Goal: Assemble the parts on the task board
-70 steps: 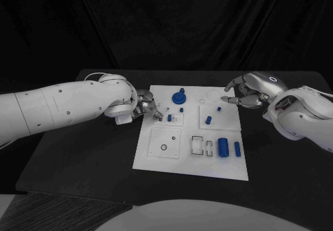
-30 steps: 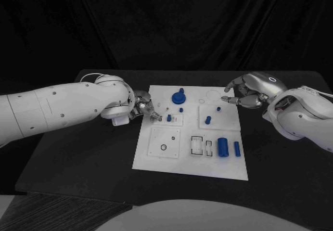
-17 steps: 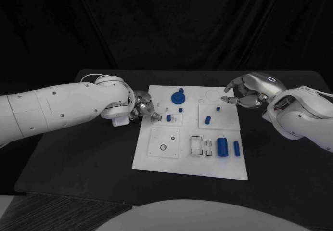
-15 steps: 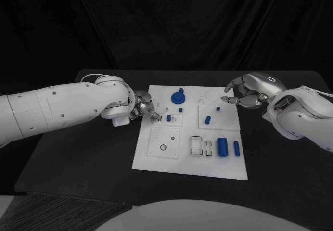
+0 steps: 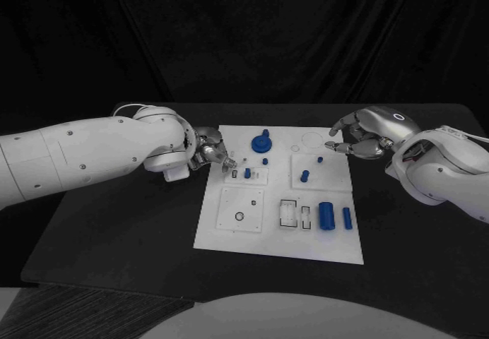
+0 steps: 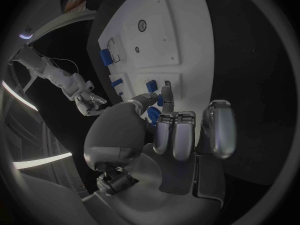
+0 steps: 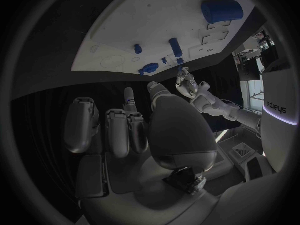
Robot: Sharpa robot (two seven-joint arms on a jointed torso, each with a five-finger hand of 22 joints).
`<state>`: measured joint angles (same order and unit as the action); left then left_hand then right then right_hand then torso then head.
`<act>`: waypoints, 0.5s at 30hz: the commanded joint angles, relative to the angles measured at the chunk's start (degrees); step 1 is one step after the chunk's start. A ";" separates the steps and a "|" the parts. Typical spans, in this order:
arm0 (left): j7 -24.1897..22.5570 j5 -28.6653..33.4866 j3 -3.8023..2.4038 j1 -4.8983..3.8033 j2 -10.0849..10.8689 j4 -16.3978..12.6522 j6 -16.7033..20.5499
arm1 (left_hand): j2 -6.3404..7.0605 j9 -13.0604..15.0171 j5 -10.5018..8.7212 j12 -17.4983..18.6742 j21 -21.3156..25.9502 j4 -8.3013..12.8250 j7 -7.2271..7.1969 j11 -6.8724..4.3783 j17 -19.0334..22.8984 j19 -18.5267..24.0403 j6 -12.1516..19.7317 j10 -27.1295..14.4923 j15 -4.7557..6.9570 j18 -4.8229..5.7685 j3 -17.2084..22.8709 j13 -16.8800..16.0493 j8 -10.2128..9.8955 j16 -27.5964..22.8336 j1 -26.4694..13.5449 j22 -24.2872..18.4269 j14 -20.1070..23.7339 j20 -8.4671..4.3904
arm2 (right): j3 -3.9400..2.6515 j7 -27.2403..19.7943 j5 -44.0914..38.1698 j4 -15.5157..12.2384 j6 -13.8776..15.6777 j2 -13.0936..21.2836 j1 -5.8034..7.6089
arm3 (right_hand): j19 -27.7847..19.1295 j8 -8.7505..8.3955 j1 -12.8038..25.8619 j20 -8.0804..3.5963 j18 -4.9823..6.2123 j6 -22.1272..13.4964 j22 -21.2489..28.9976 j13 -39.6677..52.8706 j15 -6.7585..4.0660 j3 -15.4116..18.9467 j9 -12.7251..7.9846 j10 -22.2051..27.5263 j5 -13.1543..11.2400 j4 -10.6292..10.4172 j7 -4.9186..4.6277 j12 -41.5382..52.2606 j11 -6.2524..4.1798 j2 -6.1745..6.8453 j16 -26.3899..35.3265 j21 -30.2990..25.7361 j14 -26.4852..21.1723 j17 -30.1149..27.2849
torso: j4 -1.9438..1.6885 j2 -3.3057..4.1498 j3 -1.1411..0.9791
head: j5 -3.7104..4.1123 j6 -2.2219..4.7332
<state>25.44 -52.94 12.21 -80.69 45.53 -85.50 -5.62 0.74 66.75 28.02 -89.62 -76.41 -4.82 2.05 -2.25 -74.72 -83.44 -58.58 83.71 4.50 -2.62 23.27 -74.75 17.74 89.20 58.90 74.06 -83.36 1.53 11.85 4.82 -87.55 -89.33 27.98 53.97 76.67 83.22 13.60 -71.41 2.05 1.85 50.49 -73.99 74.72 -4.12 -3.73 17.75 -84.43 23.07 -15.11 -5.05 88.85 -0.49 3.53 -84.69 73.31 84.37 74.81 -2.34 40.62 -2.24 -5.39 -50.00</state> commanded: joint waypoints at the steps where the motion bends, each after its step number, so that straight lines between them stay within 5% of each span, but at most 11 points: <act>1: -1.40 1.11 -0.08 -1.15 -0.03 -0.03 -2.91 | -0.44 -1.30 2.70 -0.38 0.79 0.91 -0.96 -0.50 -15.28 0.32 -1.67 6.29 0.74 -0.63 6.49 -15.25 -0.92 0.80 -0.06 11.60 -6.64 -0.26 | -0.04 1.17 -0.18 -0.04 -0.33 0.02 -0.15 | 0.04 0.75 -1.49 0.45 2.00 0.60 -10.91 15.28 0.33 -1.59 -0.55 -5.57 0.79 -0.44 -0.17 1.15 0.46 -0.24 1.05 -1.33 3.75 5.81 | -0.05 0.01 0.03 | 0.04 0.00; 6: 1.43 3.98 -0.09 -2.48 -0.96 1.45 -8.70 | 0.08 -2.24 1.25 -0.38 1.02 1.40 -0.78 -0.35 -15.28 0.39 -1.74 6.29 0.66 -0.65 7.76 -15.25 -1.60 0.80 -0.43 11.55 -6.64 -0.21 | -0.04 1.14 -0.18 -0.16 -0.33 -0.07 -0.15 | 0.03 0.74 -1.61 0.45 2.01 0.60 -10.90 15.28 0.32 -1.65 -0.56 -5.57 0.89 -0.39 -0.17 1.15 0.45 -0.27 1.03 -1.37 3.75 5.84 | -0.06 0.03 -0.01 | 0.01 0.00; 15: 6.38 7.71 -0.09 -3.15 -3.66 5.97 -17.78 | 0.31 -2.78 0.31 -0.38 1.35 1.64 -0.68 -0.28 -15.28 0.51 -1.69 6.29 0.59 -0.71 8.37 -15.25 -2.02 0.80 -0.96 11.46 -6.64 -0.16 | -0.04 1.16 -0.18 -0.30 -0.34 -0.06 -0.15 | 0.04 0.75 -1.82 0.45 2.01 0.63 -10.90 15.28 0.32 -1.74 -0.59 -5.57 1.04 -0.30 -0.17 1.15 0.43 -0.30 1.02 -1.37 3.75 5.84 | -0.03 -0.04 -0.09 | 0.15 0.00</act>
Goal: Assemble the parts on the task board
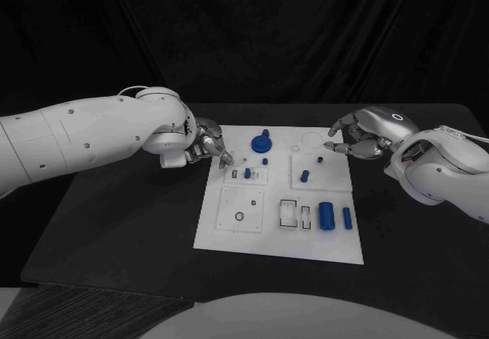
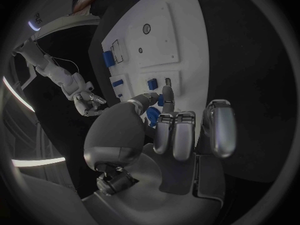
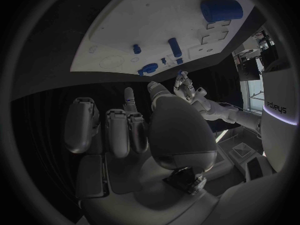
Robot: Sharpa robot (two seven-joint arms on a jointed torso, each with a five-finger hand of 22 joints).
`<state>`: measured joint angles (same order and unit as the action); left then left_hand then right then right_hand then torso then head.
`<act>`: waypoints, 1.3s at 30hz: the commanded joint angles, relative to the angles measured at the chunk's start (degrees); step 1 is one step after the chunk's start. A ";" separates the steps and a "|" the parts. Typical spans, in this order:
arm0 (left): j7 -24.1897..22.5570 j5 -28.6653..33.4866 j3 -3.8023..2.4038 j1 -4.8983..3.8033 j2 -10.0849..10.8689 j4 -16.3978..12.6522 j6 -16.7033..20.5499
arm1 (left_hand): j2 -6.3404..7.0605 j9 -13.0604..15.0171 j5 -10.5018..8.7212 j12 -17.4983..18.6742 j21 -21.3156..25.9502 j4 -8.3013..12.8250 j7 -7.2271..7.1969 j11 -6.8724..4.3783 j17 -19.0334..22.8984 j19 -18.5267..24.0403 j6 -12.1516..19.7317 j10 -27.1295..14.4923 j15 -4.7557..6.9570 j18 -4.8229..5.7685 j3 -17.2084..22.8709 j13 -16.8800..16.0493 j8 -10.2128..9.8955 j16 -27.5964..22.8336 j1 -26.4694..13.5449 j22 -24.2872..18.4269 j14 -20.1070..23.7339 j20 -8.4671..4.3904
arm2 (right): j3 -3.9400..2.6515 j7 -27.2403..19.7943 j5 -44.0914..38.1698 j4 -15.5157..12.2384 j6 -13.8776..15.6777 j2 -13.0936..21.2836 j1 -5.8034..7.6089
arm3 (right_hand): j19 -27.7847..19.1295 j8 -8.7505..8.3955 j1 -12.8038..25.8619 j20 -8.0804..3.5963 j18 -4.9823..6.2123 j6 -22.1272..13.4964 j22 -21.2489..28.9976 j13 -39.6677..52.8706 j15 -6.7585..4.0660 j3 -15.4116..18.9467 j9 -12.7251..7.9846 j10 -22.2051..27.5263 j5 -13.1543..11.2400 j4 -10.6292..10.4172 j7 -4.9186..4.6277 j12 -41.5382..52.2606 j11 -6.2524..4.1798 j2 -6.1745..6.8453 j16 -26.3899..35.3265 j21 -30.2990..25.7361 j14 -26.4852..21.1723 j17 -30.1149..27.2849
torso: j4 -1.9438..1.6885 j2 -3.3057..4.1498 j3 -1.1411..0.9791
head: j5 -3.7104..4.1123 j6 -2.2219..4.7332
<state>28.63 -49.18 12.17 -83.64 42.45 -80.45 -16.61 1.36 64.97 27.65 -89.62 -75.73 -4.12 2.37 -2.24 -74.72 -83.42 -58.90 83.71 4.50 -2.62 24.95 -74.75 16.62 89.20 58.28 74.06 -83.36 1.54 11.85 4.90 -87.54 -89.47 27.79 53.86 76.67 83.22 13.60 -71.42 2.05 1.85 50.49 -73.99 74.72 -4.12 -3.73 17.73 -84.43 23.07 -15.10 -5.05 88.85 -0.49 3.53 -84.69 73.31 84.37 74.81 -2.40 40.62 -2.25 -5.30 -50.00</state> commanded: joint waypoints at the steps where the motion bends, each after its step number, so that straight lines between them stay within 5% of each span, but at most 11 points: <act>1: 3.51 4.58 -0.04 -0.22 -0.87 1.39 -7.21 | -0.31 -1.11 0.49 -0.38 0.64 0.94 -0.98 -0.27 -15.28 0.47 -1.35 6.29 0.57 -0.70 6.78 -15.25 -0.98 0.80 -0.47 11.48 -6.64 -0.16 | -0.04 1.08 -0.18 -0.17 -0.15 0.07 -0.14 | 0.04 0.76 -1.95 0.45 2.01 0.64 -10.90 15.28 0.32 -1.79 -0.59 -5.57 1.13 -0.24 -0.16 1.15 0.43 -0.32 1.01 -1.35 3.76 5.85 | 0.03 -0.07 -0.12 | 0.05 0.00; 21: 6.12 7.88 -0.04 -0.29 -4.48 5.40 -8.10 | -0.58 -1.41 0.24 -0.38 0.49 0.91 -0.97 -0.24 -15.28 0.35 -1.64 6.29 0.55 -0.66 7.09 -15.25 -1.09 0.80 -1.06 11.53 -6.64 -0.13 | -0.04 0.94 -0.18 -0.05 -0.29 -0.32 -0.16 | 0.03 0.76 -2.26 0.45 2.02 0.67 -10.89 15.28 0.32 -1.93 -0.64 -5.57 1.37 -0.09 -0.16 1.15 0.43 -0.37 1.03 -1.39 3.75 5.83 | 0.07 0.10 0.07 | -0.14 0.00; 39: 7.12 8.01 -0.04 -0.17 -6.02 7.97 -9.52 | -0.69 -1.62 0.26 -0.38 0.48 1.61 -1.03 -0.31 -15.28 0.31 -1.67 6.29 0.58 -0.66 7.52 -15.25 -1.24 0.80 -0.95 11.54 -6.64 -0.14 | -0.04 0.91 -0.18 0.06 -0.30 -0.33 -0.17 | 0.03 0.76 -2.47 0.46 2.02 0.68 -10.89 15.28 0.32 -2.03 -0.67 -5.57 1.57 0.02 -0.16 1.15 0.45 -0.40 1.04 -1.40 3.75 5.80 | 0.08 0.08 0.01 | -0.19 0.00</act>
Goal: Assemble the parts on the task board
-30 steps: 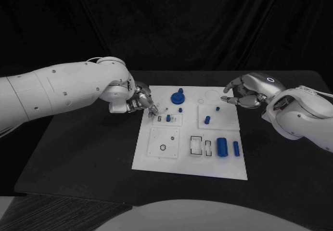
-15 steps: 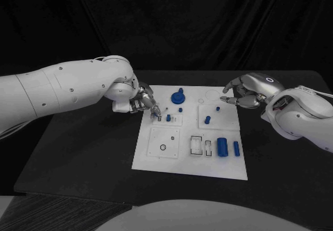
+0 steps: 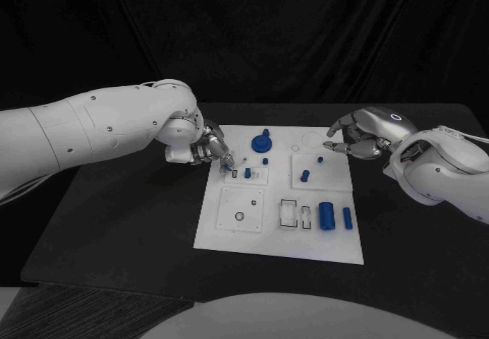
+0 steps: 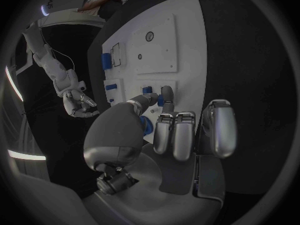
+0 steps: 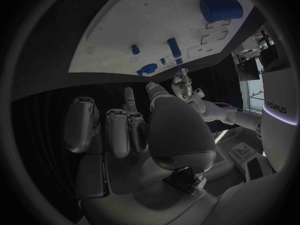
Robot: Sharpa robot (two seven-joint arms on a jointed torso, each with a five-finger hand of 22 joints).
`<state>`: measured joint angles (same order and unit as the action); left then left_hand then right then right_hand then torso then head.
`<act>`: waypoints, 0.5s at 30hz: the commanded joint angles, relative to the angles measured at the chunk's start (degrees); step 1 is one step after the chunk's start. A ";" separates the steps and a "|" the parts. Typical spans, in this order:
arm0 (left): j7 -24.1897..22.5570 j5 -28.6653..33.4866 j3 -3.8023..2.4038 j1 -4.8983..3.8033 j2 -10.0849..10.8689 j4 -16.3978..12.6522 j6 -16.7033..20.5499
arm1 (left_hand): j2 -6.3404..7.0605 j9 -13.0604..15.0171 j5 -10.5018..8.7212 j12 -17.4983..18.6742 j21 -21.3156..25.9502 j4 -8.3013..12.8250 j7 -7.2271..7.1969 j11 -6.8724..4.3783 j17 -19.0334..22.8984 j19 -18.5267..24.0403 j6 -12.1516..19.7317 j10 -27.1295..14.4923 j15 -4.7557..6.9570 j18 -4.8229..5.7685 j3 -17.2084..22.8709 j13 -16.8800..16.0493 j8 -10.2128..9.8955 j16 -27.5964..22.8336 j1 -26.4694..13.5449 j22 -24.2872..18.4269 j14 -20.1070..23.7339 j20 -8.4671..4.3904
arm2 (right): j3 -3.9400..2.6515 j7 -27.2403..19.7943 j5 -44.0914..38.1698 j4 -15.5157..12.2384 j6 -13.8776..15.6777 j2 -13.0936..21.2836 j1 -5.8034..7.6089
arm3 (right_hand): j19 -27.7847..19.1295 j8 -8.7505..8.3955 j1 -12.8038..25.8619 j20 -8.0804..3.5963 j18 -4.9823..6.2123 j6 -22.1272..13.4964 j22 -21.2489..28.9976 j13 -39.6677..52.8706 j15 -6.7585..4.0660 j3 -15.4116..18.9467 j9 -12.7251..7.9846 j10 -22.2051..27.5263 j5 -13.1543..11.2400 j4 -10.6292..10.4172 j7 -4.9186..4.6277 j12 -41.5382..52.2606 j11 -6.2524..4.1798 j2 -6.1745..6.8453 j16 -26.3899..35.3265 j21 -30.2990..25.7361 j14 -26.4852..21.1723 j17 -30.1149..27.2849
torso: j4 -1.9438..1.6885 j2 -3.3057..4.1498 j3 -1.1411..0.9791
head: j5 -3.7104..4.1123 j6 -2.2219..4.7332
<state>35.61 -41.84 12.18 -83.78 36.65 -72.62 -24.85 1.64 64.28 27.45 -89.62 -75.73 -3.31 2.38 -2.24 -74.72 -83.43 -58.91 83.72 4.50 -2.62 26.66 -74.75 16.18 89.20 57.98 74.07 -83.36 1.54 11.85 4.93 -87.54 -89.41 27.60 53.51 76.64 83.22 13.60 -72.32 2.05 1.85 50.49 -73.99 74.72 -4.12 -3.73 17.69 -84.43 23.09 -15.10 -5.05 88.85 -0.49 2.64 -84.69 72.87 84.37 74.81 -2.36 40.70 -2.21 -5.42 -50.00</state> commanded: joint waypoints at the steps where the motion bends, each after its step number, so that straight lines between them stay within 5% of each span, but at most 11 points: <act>1: 0.14 0.67 -0.05 -0.02 -0.30 0.25 -1.41 | -0.97 -0.93 0.46 -0.38 0.48 0.80 -1.03 -0.31 -15.28 0.31 -1.67 6.28 0.58 -0.66 5.81 -15.25 -0.80 0.80 -0.65 11.54 -6.64 -0.14 | -0.04 0.88 -0.18 0.01 -0.10 0.00 -0.15 | 0.03 0.76 -1.57 0.46 2.01 0.68 -10.89 15.28 0.32 -2.03 -0.63 -5.57 1.55 0.01 -0.16 1.15 0.45 0.49 1.04 -0.96 3.75 5.81 | 0.04 -0.02 -0.03 | -0.10 0.00; 15: 0.07 0.67 -0.04 0.15 -0.87 0.87 -2.64 | -0.90 -1.04 0.46 -0.38 0.56 1.22 -1.01 -0.30 -15.28 0.34 -1.63 6.28 0.58 -0.68 5.98 -15.25 -0.90 0.80 -0.63 11.52 -6.64 -0.14 | -0.04 0.89 -0.18 0.03 -0.16 -0.06 -0.16 | 0.05 0.76 -1.63 0.46 2.00 0.69 -10.91 15.28 0.32 -2.05 -0.64 -5.57 1.60 0.04 -0.17 1.15 0.45 0.48 1.05 -0.92 3.74 5.79 | 0.01 -0.03 -0.05 | -0.09 0.00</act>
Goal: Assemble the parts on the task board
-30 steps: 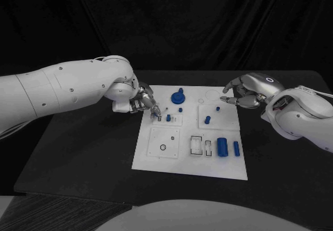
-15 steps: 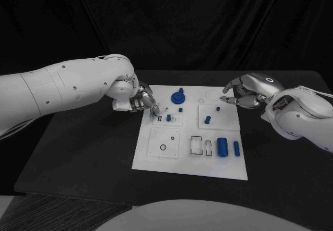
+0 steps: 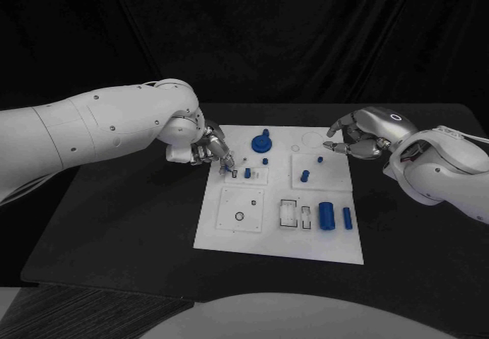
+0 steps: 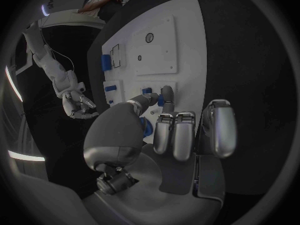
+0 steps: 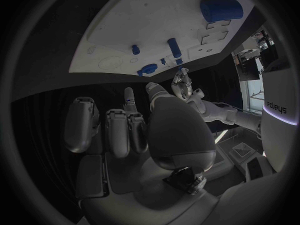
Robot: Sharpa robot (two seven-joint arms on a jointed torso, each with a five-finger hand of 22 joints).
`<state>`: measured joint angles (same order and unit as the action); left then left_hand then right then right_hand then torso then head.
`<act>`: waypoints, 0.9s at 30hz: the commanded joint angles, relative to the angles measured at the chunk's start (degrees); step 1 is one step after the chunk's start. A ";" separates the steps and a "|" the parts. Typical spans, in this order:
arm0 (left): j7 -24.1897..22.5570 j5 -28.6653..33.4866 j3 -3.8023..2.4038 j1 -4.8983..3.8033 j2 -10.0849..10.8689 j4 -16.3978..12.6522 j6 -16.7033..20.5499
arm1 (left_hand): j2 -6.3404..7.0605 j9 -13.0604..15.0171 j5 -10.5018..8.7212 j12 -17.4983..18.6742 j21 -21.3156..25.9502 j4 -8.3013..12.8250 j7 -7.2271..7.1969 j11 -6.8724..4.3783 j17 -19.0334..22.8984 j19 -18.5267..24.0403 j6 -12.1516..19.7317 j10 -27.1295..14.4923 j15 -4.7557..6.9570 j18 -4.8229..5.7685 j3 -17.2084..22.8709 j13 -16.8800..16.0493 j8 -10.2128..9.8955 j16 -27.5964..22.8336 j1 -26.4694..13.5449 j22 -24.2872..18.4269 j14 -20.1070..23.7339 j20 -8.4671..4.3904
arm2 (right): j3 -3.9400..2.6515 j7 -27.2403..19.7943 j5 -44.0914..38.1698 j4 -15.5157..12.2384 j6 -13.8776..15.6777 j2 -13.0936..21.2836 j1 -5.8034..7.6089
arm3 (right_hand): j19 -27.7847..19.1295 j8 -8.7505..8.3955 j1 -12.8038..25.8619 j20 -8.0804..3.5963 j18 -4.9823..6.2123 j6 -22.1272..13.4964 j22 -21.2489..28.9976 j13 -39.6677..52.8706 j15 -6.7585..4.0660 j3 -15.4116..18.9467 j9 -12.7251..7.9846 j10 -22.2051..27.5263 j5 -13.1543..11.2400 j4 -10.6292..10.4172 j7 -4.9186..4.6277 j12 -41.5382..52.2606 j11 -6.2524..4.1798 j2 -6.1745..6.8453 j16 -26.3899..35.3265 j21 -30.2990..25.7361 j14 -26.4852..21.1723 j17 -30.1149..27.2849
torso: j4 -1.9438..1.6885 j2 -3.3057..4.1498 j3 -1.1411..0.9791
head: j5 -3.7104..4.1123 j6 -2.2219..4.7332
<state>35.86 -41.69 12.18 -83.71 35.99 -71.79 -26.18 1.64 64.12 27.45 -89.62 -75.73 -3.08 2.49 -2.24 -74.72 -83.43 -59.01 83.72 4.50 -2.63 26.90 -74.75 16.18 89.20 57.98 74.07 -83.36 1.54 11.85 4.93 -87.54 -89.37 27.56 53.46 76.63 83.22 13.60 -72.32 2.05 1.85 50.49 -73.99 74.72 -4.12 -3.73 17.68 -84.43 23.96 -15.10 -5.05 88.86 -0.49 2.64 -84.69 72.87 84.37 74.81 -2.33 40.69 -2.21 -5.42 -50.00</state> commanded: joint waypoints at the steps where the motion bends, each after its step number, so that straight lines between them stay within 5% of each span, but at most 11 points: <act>1: -0.14 0.53 -0.05 0.09 -0.25 0.05 -1.38 | -0.90 -0.88 0.46 -0.38 0.56 0.99 -1.12 -0.30 -15.28 0.34 -1.52 6.28 0.59 -0.68 5.74 -15.25 -0.90 0.80 -0.63 11.52 -6.64 -0.15 | -0.04 0.89 -0.18 0.01 -0.14 -0.05 -0.15 | 0.05 0.76 -1.63 0.46 2.01 0.69 -10.91 15.28 0.32 -2.05 -0.63 -5.57 0.73 0.04 -0.17 1.14 0.45 0.48 1.05 -0.92 3.74 5.79 | -0.01 0.00 -0.05 | -0.11 0.00; 27: 1.31 0.53 -0.04 0.78 -1.75 1.57 -3.47 | -1.04 -1.00 0.49 -0.38 0.66 1.34 -1.09 -0.29 -15.28 0.37 -1.51 6.28 0.58 -0.70 6.00 -15.25 -1.00 0.80 -0.62 11.49 -6.64 -0.15 | -0.04 0.92 -0.18 0.06 -0.26 -0.25 -0.15 | 0.06 0.76 -1.78 0.46 2.01 0.70 -10.91 15.28 0.33 -2.12 -0.67 -5.57 0.84 0.11 -0.18 1.14 0.47 0.46 1.04 -0.91 3.75 5.80 | -0.02 -0.03 -0.04 | -0.15 0.00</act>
<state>37.13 -41.63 12.19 -83.09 34.43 -70.28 -28.65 1.63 63.98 27.45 -89.62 -75.73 -3.07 2.49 -2.24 -74.72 -83.43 -59.01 83.71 4.50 -2.62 26.90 -74.75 15.74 89.20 57.97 74.07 -83.36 1.54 11.85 4.95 -87.54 -89.30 27.41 53.21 76.62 83.22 13.60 -73.30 2.05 1.85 50.49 -73.99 74.72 -4.12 -3.74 17.66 -84.43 23.96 -15.09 -5.05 88.85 -0.49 3.62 -84.69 72.87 84.37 74.81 -2.40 40.65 -2.27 -5.54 -50.00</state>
